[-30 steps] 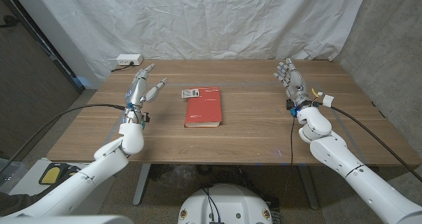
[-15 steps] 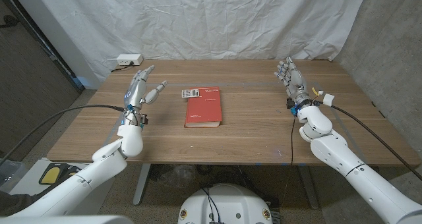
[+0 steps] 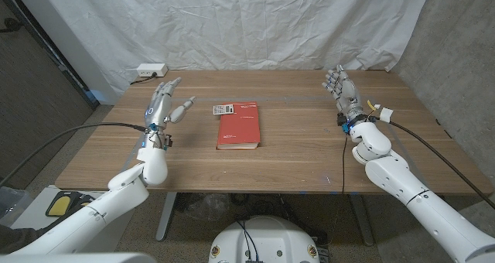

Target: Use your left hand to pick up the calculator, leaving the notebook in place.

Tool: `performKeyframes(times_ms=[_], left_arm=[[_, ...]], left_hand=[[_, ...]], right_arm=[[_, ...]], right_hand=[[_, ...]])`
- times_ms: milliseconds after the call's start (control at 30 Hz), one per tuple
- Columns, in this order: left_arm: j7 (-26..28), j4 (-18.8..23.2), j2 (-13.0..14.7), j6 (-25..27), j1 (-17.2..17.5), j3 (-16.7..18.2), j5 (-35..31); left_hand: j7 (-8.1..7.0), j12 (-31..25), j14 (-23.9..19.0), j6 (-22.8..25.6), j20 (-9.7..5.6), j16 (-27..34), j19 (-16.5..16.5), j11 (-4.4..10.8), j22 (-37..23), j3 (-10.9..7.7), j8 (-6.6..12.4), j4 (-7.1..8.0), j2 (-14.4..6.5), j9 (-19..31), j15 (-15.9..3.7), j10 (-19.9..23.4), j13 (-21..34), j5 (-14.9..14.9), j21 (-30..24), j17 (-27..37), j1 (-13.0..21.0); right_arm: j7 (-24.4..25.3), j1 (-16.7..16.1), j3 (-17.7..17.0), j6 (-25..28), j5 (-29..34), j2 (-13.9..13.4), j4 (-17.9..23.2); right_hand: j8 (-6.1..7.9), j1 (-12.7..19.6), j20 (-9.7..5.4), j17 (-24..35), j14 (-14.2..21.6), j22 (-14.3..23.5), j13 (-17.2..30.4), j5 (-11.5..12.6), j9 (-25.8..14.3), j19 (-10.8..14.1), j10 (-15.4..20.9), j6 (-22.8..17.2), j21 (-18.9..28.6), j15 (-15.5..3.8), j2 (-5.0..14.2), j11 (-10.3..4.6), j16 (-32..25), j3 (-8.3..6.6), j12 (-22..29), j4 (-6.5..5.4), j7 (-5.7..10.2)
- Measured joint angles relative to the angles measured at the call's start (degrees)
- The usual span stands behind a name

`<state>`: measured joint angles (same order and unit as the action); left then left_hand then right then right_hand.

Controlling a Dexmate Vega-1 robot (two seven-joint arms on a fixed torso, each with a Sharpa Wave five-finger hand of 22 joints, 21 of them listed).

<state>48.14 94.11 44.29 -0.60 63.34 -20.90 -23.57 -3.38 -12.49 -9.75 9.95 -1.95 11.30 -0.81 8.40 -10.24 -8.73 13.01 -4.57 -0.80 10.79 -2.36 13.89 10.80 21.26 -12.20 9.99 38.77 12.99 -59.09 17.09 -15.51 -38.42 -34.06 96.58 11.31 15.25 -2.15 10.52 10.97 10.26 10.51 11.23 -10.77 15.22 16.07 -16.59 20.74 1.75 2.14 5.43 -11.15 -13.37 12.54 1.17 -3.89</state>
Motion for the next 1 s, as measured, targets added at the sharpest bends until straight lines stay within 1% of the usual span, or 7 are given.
performKeyframes(times_ms=[200, 400, 533, 600, 767, 933, 1000], left_arm=[[-0.65, 0.49, 0.36, 2.08, -0.71, -0.99, -1.25], [-1.17, 0.70, 0.52, 4.13, -1.64, -2.25, -2.72], [-1.19, 0.70, 0.51, 5.65, -2.29, -3.30, -4.01], [-1.20, 0.70, 0.51, 6.41, -2.49, -3.67, -4.49], [-1.40, 1.15, 0.74, 8.44, -2.59, -4.25, -5.50], [-1.54, 1.95, 1.37, 10.24, -2.55, -4.85, -6.48], [-1.60, 2.43, 1.82, 11.22, -2.37, -5.12, -7.11]], left_hand=[[0.35, 0.63, 0.84, -1.64, 0.00, -0.57, 0.00, -0.18, 0.00, 0.35, -0.99, -0.61, 1.01, 0.00, 0.19, -1.09, 0.00, 0.39, 0.35, 0.00, 1.01], [0.33, 1.01, 1.47, -2.43, 0.00, -0.78, 0.00, -0.15, 0.00, 0.64, -1.03, -1.26, 1.47, 0.00, 0.17, -1.72, 0.00, 0.58, 0.44, 0.00, 1.46], [0.31, 1.06, 2.14, -2.60, 0.00, -0.78, 0.00, 0.08, 0.00, 0.91, -1.48, -1.64, 2.29, 0.00, 0.26, -1.98, 0.00, 0.88, 0.52, 0.19, 2.29], [0.20, 1.06, 2.19, -3.11, 0.00, -0.78, 0.00, 0.21, 0.00, 0.68, -1.48, -1.87, 2.33, 0.00, 0.29, -2.12, 0.00, 0.88, 0.52, 0.30, 2.33], [0.12, 1.29, 2.77, -3.84, 0.00, -0.78, 0.00, 0.56, 0.00, 1.00, -1.56, -2.19, 2.97, 0.00, 0.30, -2.95, -0.01, 1.39, 0.52, 0.30, 2.96], [0.31, 1.29, 3.15, -4.65, 0.00, -0.78, 0.00, 0.43, 0.00, 1.01, -1.92, -2.67, 3.63, 0.00, 0.12, -3.35, 0.28, 1.55, 0.52, 0.29, 3.62], [0.16, 1.17, 3.16, -4.50, 0.00, -0.78, 0.00, 0.70, 0.00, 1.15, -1.92, -2.80, 3.96, 0.00, 0.12, -2.99, 0.29, 1.55, 0.52, 0.29, 3.96]], right_arm=[[0.22, -0.46, -0.45, 0.24, -0.30, -0.39, 0.52], [0.34, -0.77, -0.73, 0.42, -0.56, -0.61, 0.77], [0.35, -0.97, -0.89, 0.57, -0.80, -0.70, 0.91], [0.36, -1.04, -0.95, 0.59, -0.92, -0.70, 0.91], [0.34, -1.20, -1.10, 0.60, -1.16, -0.70, 0.93], [0.22, -1.32, -1.18, 0.65, -1.33, -0.71, 1.04], [0.14, -1.34, -1.24, 0.80, -1.38, -0.80, 1.16]], right_hand=[[0.00, 0.00, 0.00, 0.00, -0.01, 0.00, 0.00, 0.00, 0.00, 0.00, 0.32, 0.00, 0.00, 0.00, 0.00, -0.32, 0.00, 0.00, 0.00, 0.00, 0.00], [0.00, 0.00, 0.00, 0.00, -0.01, 0.00, 0.00, 0.00, 0.00, -0.01, 0.31, 0.00, 0.00, 0.00, 0.00, -0.31, 0.00, 0.00, 0.00, 0.00, 0.00], [0.00, 0.00, -0.01, 0.00, 0.19, 0.00, 0.00, 0.00, 0.00, 0.00, 0.31, 0.01, 0.00, -0.20, 0.00, -0.32, 0.00, 0.00, 0.00, 0.00, 0.00], [0.00, -0.15, -0.22, 0.00, 0.20, 0.00, 0.00, 0.00, 0.00, 0.21, 0.31, 0.01, 0.00, -0.21, 0.15, -0.32, 0.00, 0.00, 0.00, 0.00, 0.00], [0.00, -0.30, -0.11, 0.00, 0.71, 0.00, 0.00, 0.01, 0.00, 0.51, 0.52, 0.01, 0.00, -0.10, 0.30, -0.52, 0.00, 0.00, 0.00, 0.00, 0.00], [0.00, -0.30, -0.11, 0.00, 0.71, 0.00, 0.00, 0.00, 0.00, 0.51, 0.52, 0.01, 0.00, -0.10, 0.30, -0.52, 0.00, 0.00, 0.54, 0.00, 0.00], [0.00, -0.30, -0.11, 0.00, 0.71, 0.00, 0.00, 0.00, 0.00, 0.51, 0.82, 0.01, 0.00, -0.10, 0.29, -0.22, 0.00, 0.23, 0.54, 0.23, 0.00]])
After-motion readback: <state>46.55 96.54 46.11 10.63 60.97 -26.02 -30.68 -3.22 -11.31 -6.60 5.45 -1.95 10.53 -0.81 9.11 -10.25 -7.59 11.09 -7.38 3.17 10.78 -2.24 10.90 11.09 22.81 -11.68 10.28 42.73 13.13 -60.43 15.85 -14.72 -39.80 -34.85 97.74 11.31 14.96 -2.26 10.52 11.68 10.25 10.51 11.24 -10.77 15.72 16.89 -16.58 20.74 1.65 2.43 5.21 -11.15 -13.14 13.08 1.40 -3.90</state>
